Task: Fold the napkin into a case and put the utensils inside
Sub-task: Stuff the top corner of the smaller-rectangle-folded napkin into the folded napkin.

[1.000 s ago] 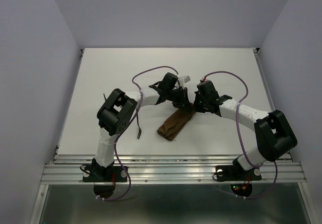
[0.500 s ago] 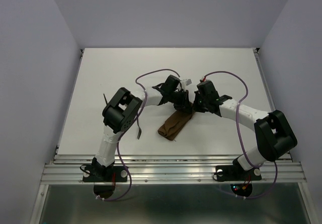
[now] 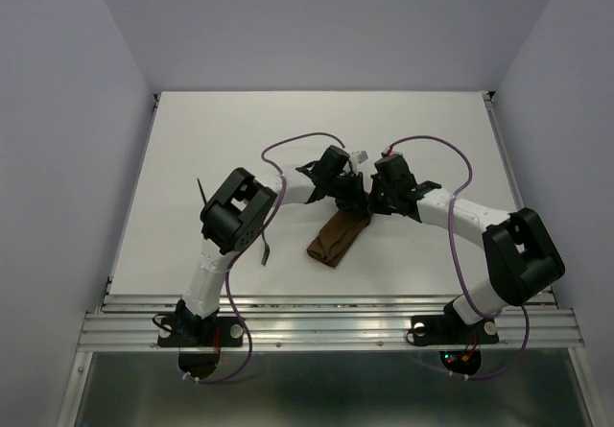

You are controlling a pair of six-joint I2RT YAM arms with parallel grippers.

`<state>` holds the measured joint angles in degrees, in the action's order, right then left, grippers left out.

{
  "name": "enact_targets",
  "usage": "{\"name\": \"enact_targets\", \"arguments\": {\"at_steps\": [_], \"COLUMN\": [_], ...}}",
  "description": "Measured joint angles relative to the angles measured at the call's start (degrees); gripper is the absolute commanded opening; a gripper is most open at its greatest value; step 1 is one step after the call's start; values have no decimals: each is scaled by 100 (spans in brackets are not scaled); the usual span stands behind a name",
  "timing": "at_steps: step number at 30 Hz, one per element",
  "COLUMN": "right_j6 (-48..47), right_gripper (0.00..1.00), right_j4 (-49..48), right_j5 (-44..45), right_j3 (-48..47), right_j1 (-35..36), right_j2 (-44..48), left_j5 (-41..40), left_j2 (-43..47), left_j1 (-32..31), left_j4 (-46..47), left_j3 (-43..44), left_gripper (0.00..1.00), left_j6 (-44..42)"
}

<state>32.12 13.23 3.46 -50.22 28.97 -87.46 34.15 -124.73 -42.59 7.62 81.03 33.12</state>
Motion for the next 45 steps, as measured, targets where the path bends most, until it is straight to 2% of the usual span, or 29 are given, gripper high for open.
{"name": "enact_targets", "arguments": {"at_steps": [6,11,18,30,45], "right_j6": [2,2,2,-44,-85], "right_gripper": [1,1,1,1,1], "right_j4": [-22,-39,-44,-44,-44], "right_j5": [-7,-7,-37,-50,-203], "right_j3": [0,0,-92,-184,-321], "right_j1": [0,0,0,0,0], "right_j2": [-11,-17,-92,-111,-348], "left_j5": [-251,-404,-372,-584,-258], "left_j2": [177,780,1318,1019,682], "left_j1": [-35,-7,-4,103,107], "left_j4": [-251,-645,-682,-787,-457], "left_j3": [-11,-254,-466,-844,-739], "left_gripper": [0,0,0,0,0], "left_j6": [-162,-428,-619,-693,-649]}}
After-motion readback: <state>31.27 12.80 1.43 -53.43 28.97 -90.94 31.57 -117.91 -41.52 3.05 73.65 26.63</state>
